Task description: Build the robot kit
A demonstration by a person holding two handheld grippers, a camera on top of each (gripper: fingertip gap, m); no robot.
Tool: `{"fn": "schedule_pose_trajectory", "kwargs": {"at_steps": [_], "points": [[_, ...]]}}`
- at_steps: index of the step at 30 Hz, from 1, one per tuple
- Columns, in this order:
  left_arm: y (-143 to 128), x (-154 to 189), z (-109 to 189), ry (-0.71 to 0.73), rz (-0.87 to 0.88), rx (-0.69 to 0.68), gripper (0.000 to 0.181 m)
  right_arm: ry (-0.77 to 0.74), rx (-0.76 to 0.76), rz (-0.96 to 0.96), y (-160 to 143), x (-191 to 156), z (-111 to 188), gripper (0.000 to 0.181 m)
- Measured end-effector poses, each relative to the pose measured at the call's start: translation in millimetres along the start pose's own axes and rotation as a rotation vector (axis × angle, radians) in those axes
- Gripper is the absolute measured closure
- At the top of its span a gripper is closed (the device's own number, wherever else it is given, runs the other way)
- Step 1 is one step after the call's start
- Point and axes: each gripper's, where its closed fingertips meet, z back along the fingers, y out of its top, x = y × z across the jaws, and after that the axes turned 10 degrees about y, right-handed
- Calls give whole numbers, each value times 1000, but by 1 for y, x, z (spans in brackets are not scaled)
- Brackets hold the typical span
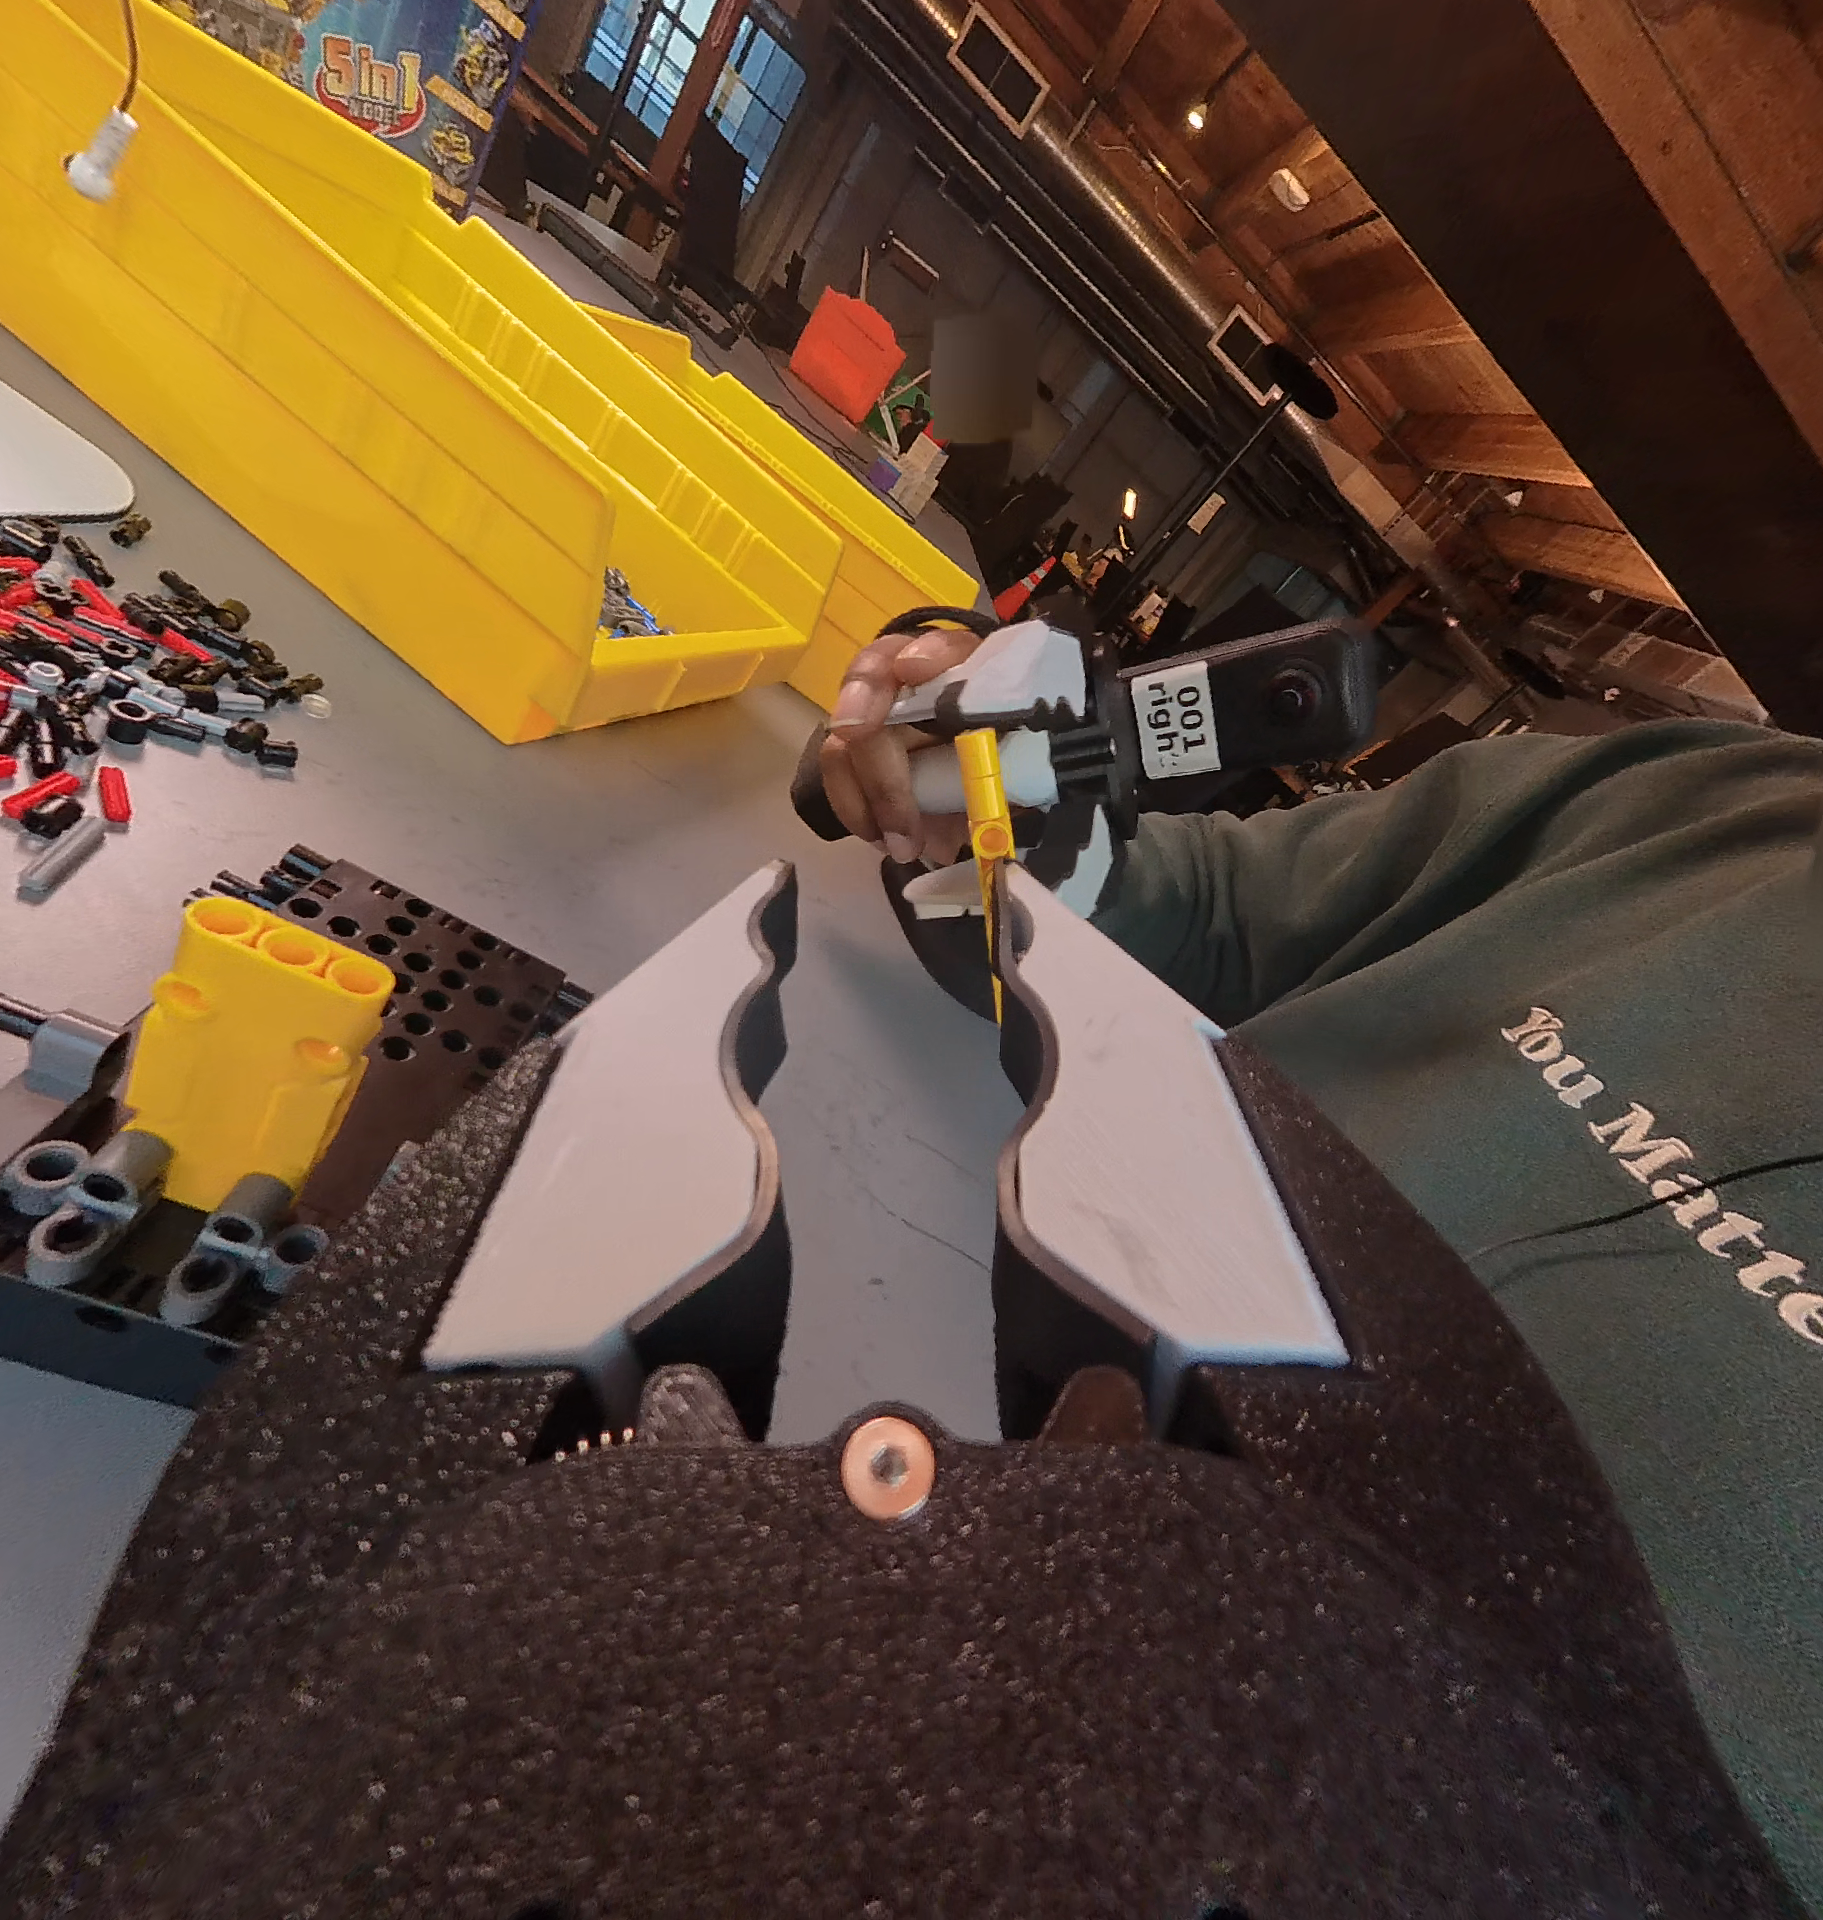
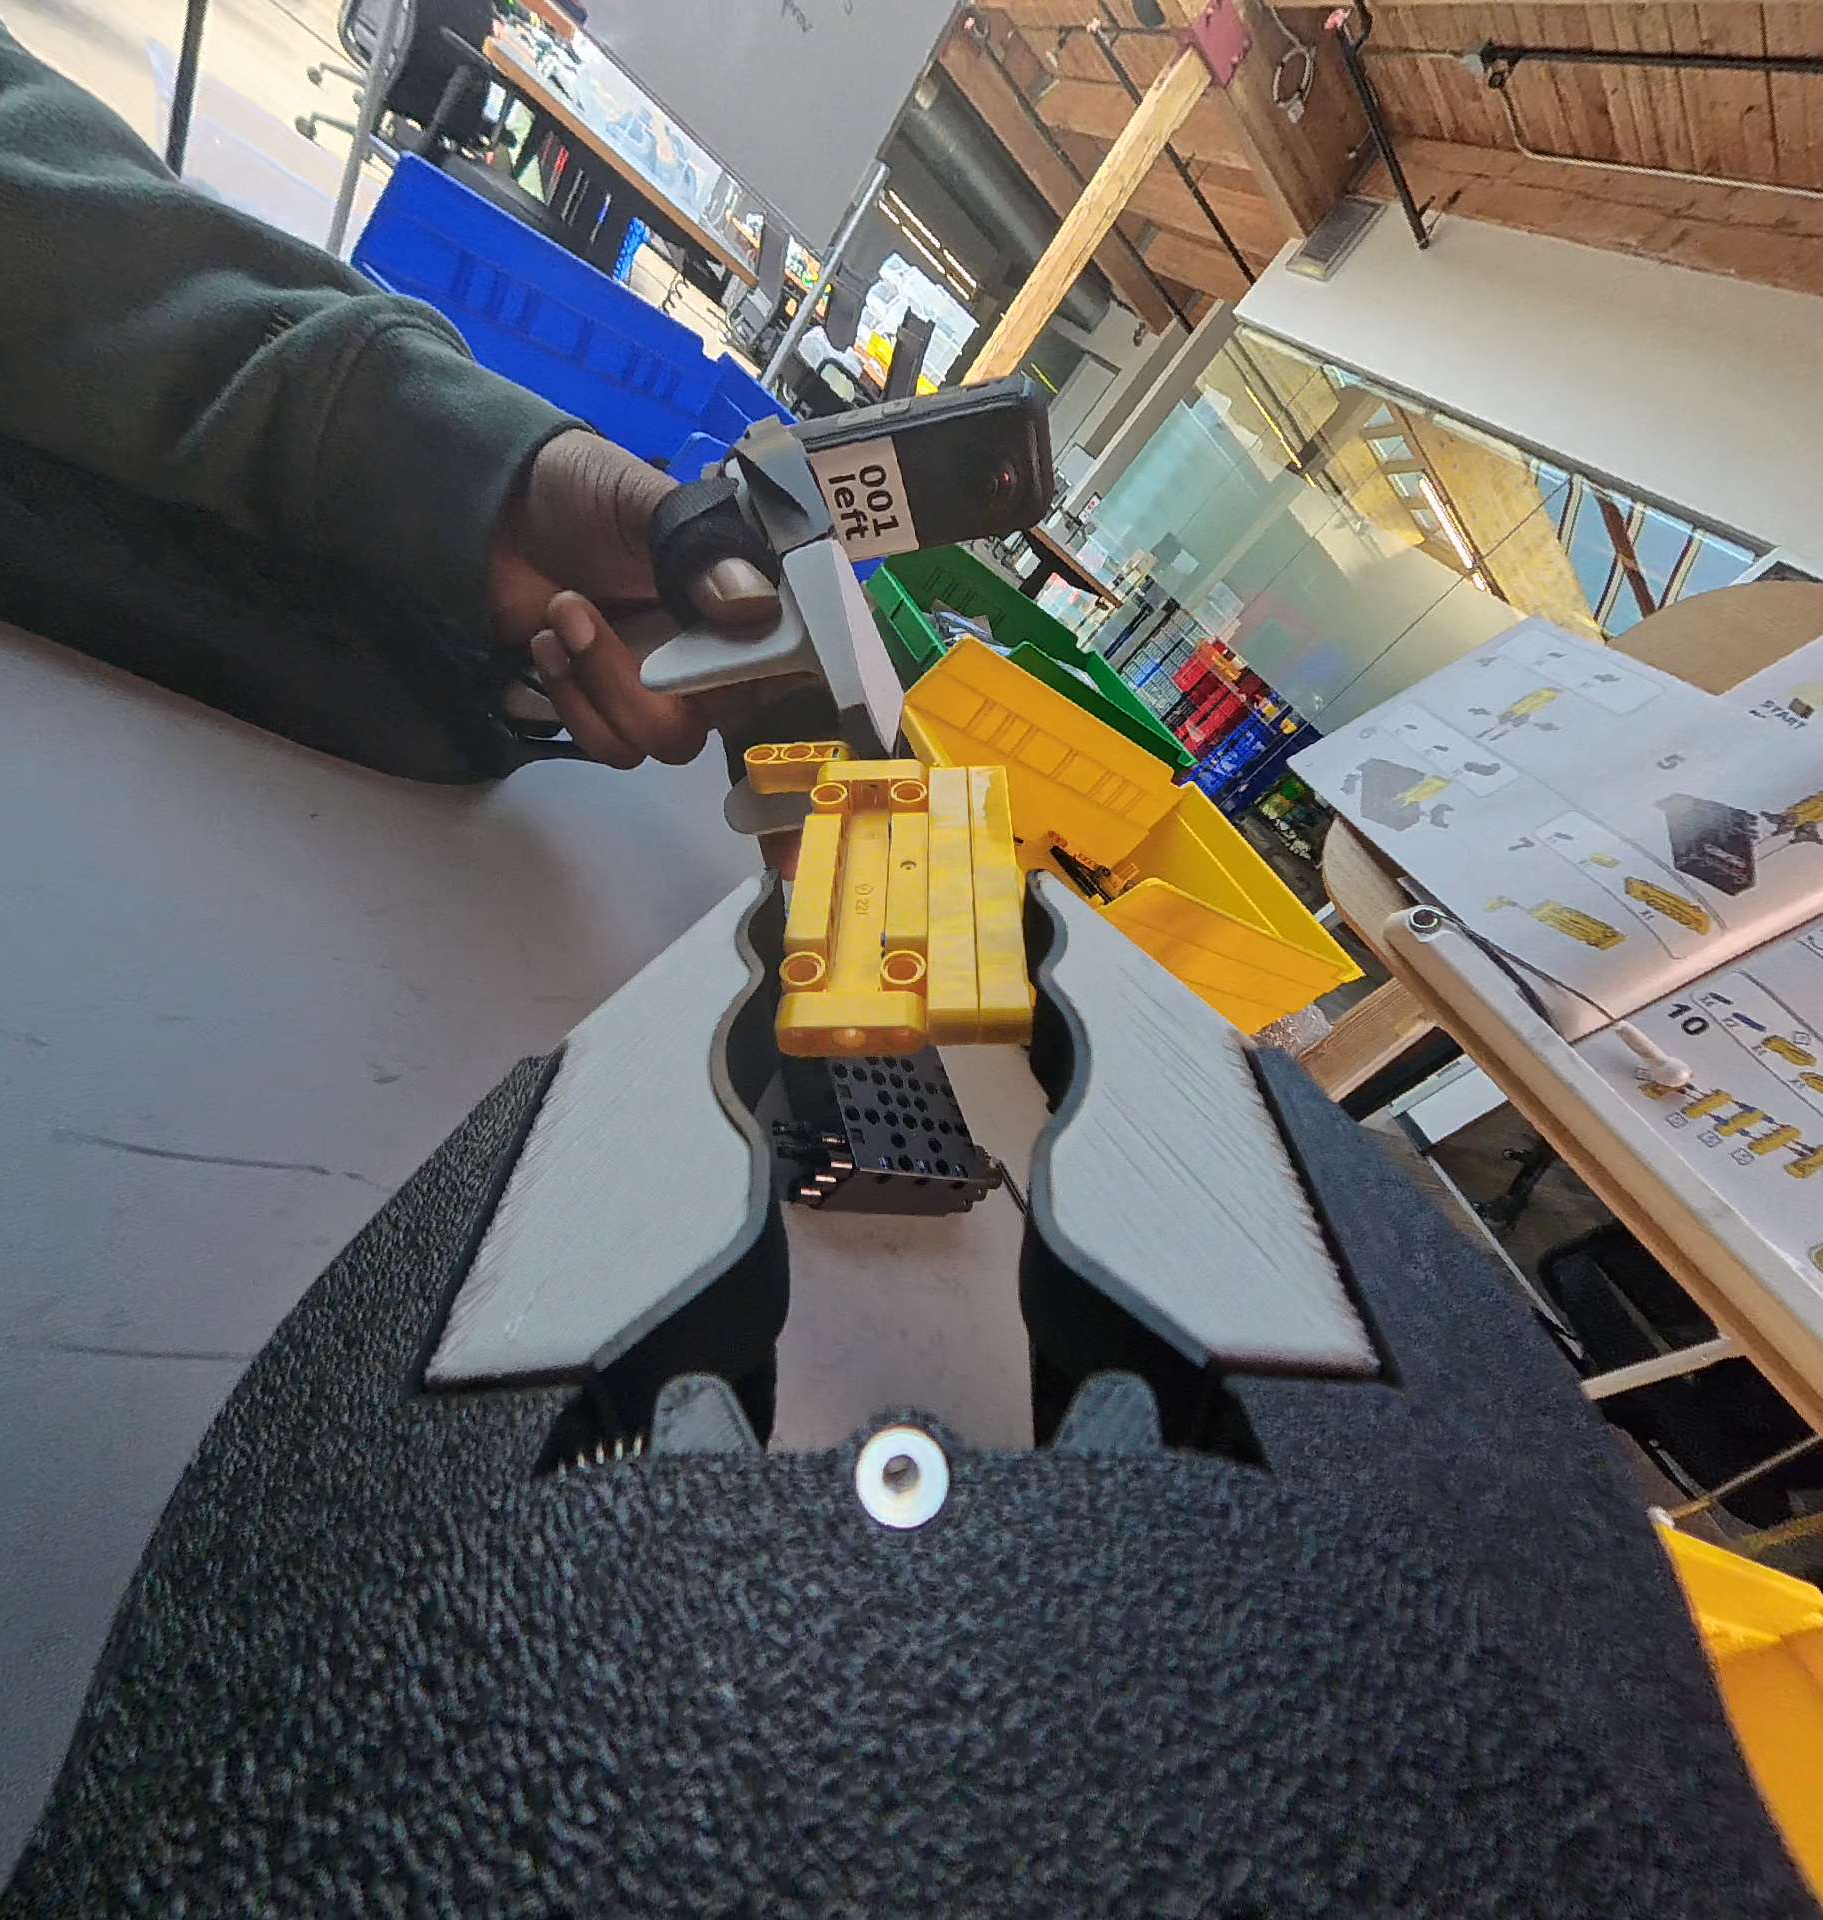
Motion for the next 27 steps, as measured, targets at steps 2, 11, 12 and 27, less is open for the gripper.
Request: {"fn": "schedule_pose_trajectory", "kwargs": {"at_steps": [2,11,12,27], "points": [[-2,5,0,-34,0,-8,145,5,-28,4,-7,-1,-2,136],[-4,7,-1,-52,18,-20,145,-12,-85,29,-19,-1,-3,136],[-4,7,-1,-45,16,-19,145,-11,-82,29,-18,-1,-3,136],[-12,9,-1,0,-37,-58,160,-27,-144,50,-27,0,-6,136]]}}
